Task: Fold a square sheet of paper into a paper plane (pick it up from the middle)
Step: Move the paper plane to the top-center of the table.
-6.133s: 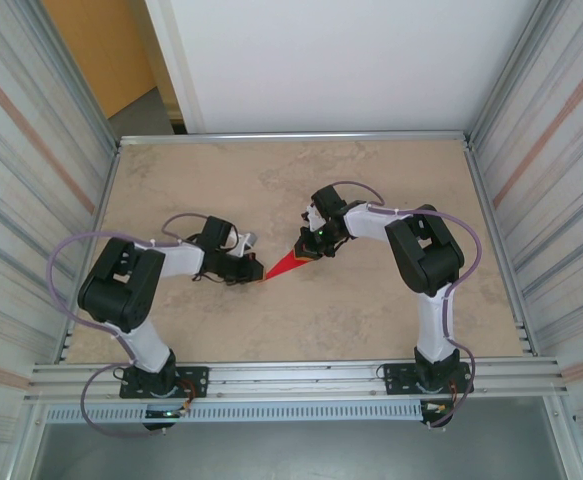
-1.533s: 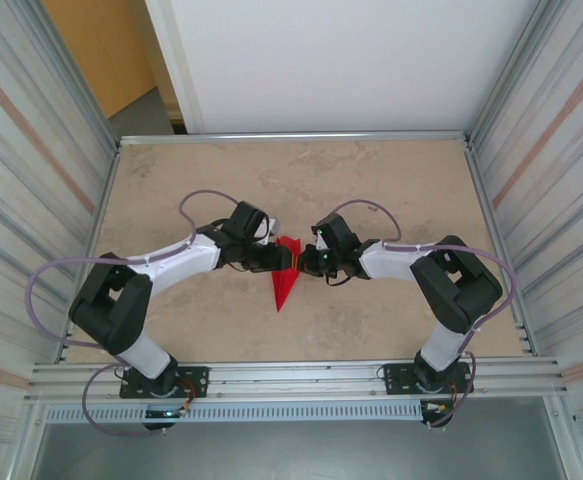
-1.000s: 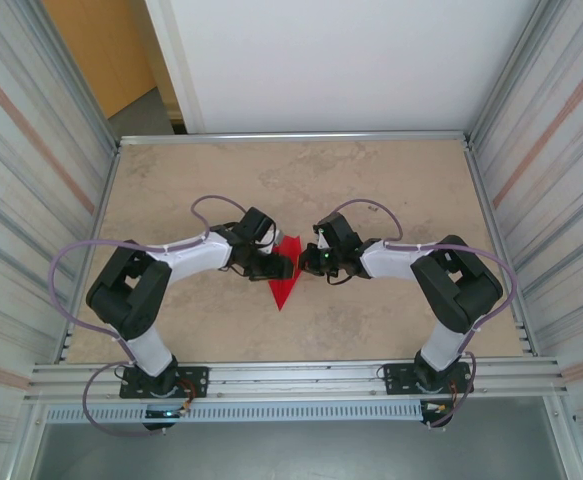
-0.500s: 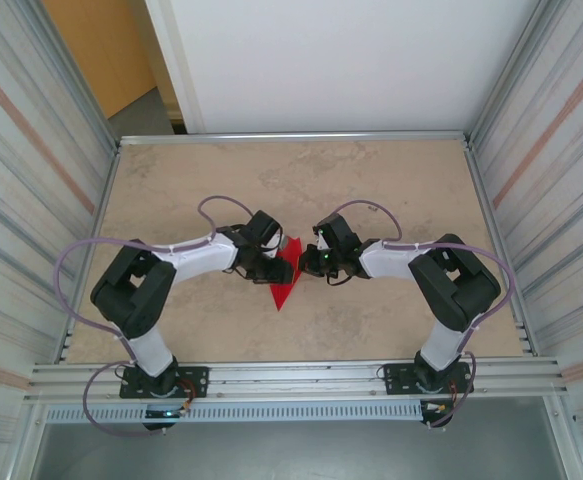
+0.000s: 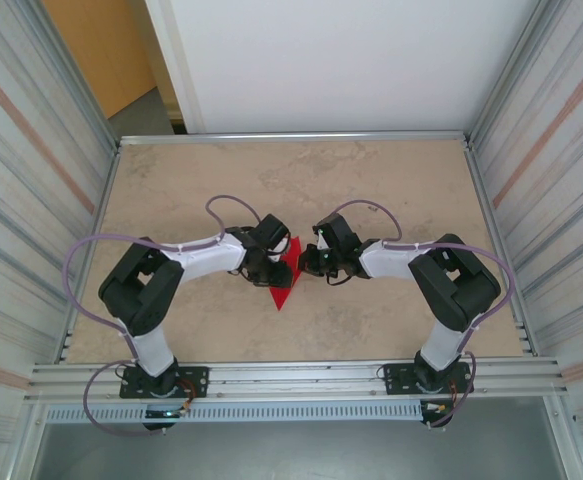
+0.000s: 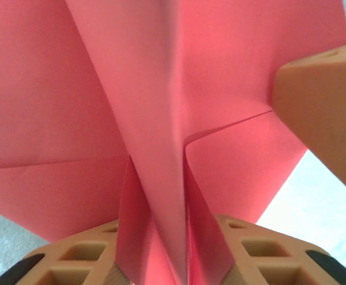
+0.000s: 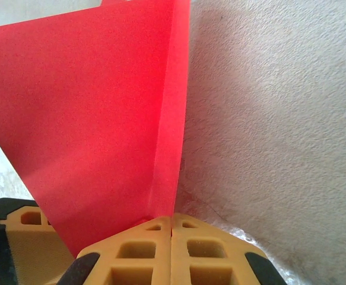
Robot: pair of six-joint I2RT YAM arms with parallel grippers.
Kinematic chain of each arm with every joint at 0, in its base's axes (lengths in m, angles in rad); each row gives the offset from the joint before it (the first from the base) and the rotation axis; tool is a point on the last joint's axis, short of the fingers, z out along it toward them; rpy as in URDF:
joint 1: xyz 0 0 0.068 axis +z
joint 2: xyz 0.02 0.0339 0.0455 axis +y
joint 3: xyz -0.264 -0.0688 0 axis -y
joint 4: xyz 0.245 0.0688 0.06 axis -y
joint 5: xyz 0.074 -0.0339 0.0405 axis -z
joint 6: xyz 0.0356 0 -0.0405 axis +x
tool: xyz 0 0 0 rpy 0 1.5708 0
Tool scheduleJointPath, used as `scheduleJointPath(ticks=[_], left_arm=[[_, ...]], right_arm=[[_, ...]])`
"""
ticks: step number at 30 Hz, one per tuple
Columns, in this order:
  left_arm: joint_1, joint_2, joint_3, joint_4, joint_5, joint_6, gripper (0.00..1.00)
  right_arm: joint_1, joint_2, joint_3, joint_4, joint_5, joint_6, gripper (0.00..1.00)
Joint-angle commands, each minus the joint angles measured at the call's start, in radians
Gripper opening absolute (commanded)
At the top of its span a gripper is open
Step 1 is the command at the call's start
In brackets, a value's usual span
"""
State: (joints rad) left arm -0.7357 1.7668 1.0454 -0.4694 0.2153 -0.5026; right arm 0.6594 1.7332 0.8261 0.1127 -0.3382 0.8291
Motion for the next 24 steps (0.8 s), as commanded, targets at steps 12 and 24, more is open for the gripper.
scheduleJointPath(ticks=[12,24], left_arm=[[-0.019,0.003,0.052,-0.056,-0.066,-0.022,0.21],[0.011,0.007,0.190,-0.151,-0.199,0.057,0.09]], right_arm=[[-0.030,-0.108,-0.052,-0.024,0.077,0.051,0.32],[-0.047,-0.292,-0.120,-0.143,0.286,0.064,0.40]])
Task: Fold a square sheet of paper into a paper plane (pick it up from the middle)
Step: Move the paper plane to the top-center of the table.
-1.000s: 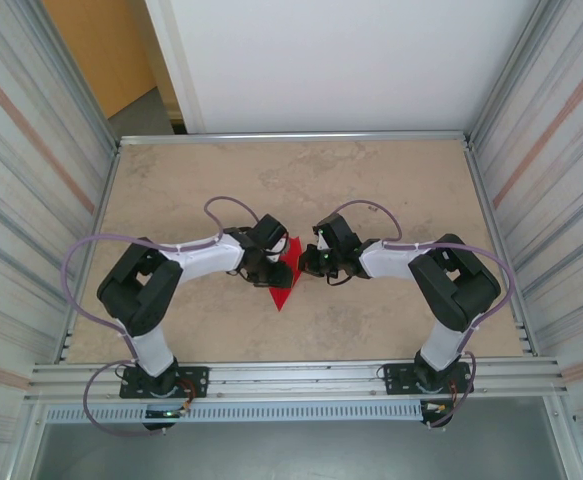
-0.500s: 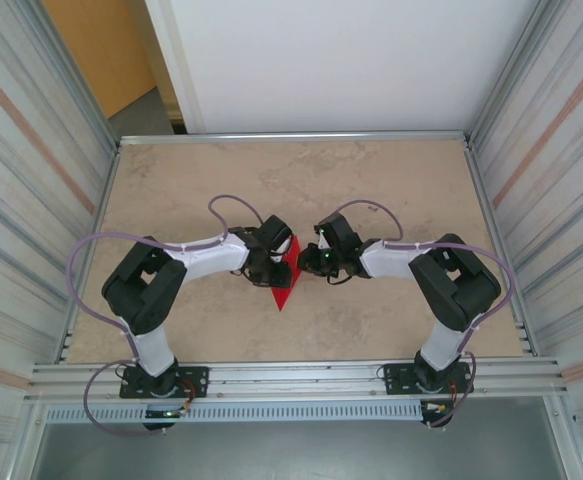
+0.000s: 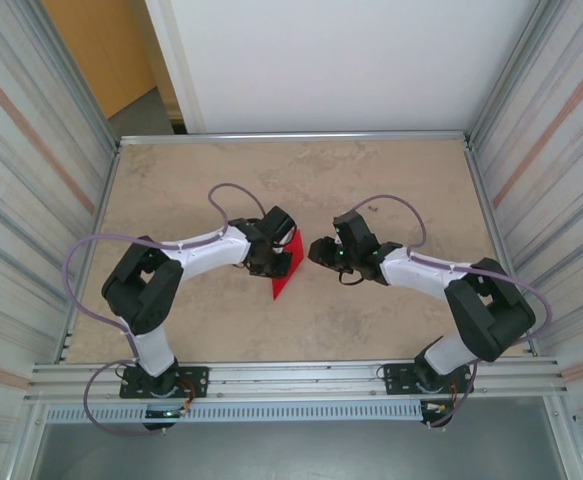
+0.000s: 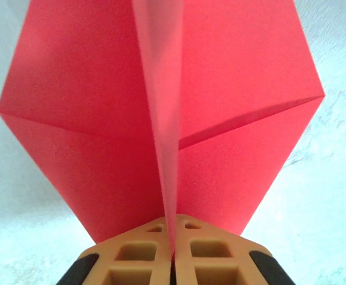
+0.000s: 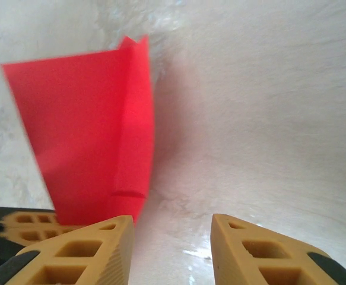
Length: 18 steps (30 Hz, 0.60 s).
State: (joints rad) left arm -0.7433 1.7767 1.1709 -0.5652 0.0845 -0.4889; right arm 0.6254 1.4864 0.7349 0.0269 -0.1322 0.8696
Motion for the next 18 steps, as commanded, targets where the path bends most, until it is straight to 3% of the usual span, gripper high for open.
scheduleJointPath(ticks=[1,10,18], left_arm=[[0.030,0.010,0.085,-0.066,-0.075,0.057,0.09],[0.119,0.199,0.343,-0.132,-0.184,0.114,0.09],[0.170,0.402,0.557,-0.181,-0.196,0.081,0.09]], right_arm=[[-0.017,-0.064,-0.038,-0.061,0.097,0.029,0.41],[-0.050,-0.169,-0.109,-0.098,0.157,0.050,0.47],[-0.086,-0.216,-0.149,-0.115,0.151,0.054,0.51]])
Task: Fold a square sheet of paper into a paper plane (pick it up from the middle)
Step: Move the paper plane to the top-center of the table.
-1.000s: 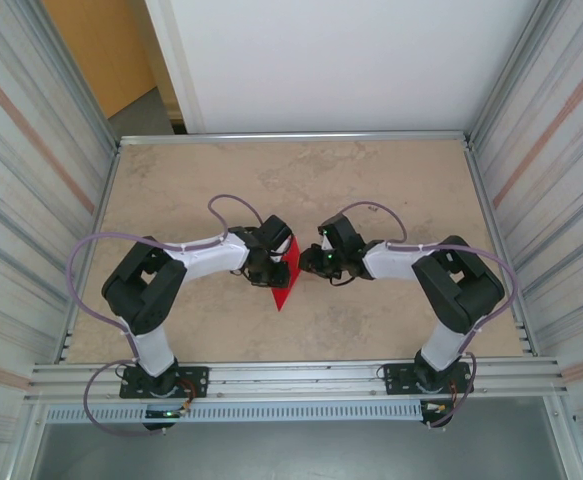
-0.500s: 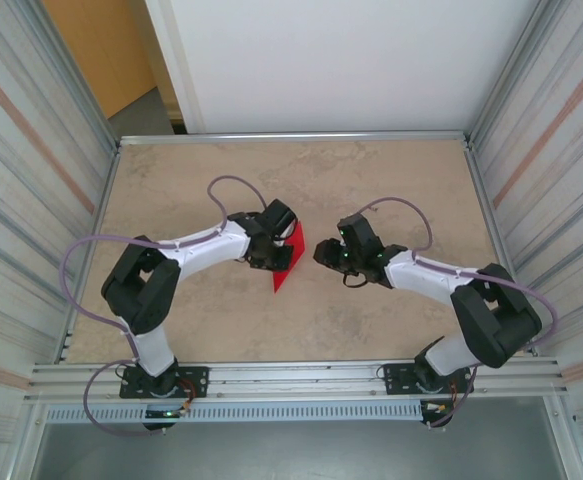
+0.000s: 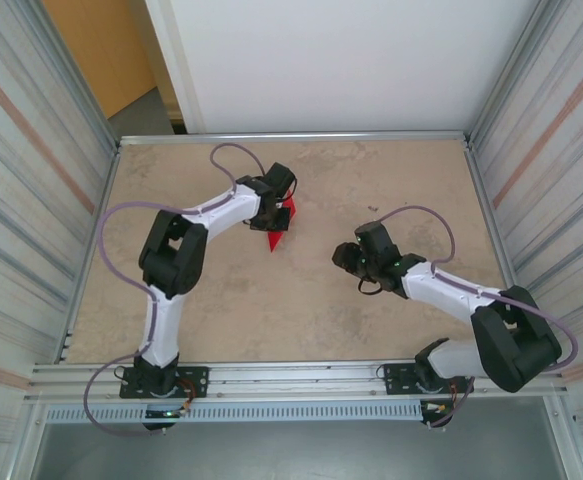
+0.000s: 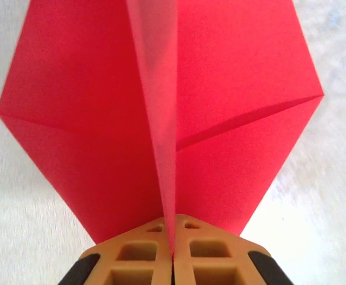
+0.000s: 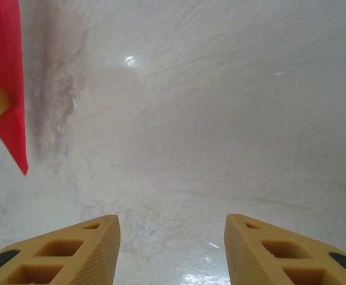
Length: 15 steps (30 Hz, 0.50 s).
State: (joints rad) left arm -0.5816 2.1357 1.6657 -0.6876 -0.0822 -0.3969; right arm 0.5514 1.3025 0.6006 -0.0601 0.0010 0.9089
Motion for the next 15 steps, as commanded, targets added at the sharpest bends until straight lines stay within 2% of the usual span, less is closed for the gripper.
scheduleJointPath(ticks=[1,7,12,15], left_arm=[[0.011,0.060,0.078,-0.065,-0.028,-0.016,0.09],[0.022,0.129,0.139,-0.078,-0.028,-0.032,0.10],[0.020,0.148,0.150,-0.085,-0.040,-0.036,0.17],[0.021,0.153,0.152,-0.089,-0.042,-0.036,0.21]], right_arm=[[-0.016,-0.037,-0.019,-0.030,0.016,0.014,0.52],[-0.027,-0.067,-0.039,-0.038,0.023,0.007,0.63],[-0.027,-0.078,-0.048,-0.051,0.037,-0.009,0.74],[-0.027,-0.083,-0.050,-0.060,0.047,-0.014,0.76]])
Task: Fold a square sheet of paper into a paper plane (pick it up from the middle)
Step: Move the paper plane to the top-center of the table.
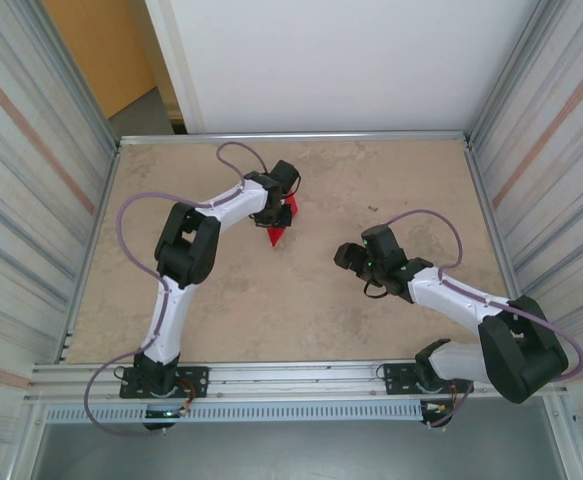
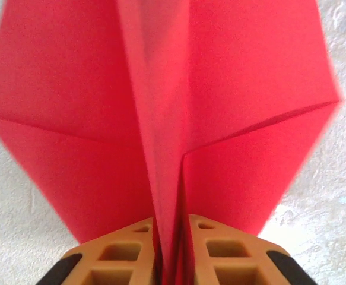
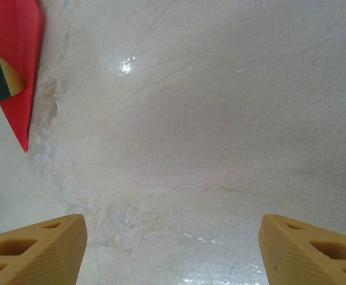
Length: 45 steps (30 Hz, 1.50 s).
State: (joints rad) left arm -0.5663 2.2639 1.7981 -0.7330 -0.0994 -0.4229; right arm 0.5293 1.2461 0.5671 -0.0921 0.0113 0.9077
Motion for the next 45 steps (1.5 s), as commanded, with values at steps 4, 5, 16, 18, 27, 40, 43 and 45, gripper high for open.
scheduleJointPath(ticks=[4,5,16,18,27,40,43,45], left_arm=[[0.006,0.030,0.019,-0.044,-0.029,-0.010,0.26],[0.006,0.033,0.020,-0.047,-0.028,-0.008,0.26],[0.003,0.069,0.013,-0.048,-0.055,-0.055,0.39],[0.003,0.070,0.007,-0.045,-0.056,-0.079,0.41],[0.011,0.066,0.002,-0.014,-0.045,-0.156,0.40],[0.011,-0.068,0.025,-0.020,-0.027,-0.161,0.46],[0.012,-0.112,0.005,-0.010,-0.021,-0.170,0.49],[0.012,-0.147,-0.014,-0.002,-0.019,-0.175,0.50]], right_arm=[[-0.005,-0.020,-0.015,-0.028,0.035,-0.012,0.77],[-0.004,-0.016,-0.015,-0.028,0.033,-0.012,0.77],[-0.005,-0.006,-0.012,-0.030,0.033,-0.009,0.77],[-0.005,-0.006,-0.012,-0.033,0.035,-0.009,0.77],[-0.005,-0.007,-0.013,-0.036,0.038,-0.009,0.77],[-0.012,-0.034,-0.005,-0.063,0.052,-0.011,0.77],[-0.020,-0.047,0.006,-0.086,0.060,-0.019,0.77],[-0.026,-0.059,0.021,-0.113,0.073,-0.034,0.78]])
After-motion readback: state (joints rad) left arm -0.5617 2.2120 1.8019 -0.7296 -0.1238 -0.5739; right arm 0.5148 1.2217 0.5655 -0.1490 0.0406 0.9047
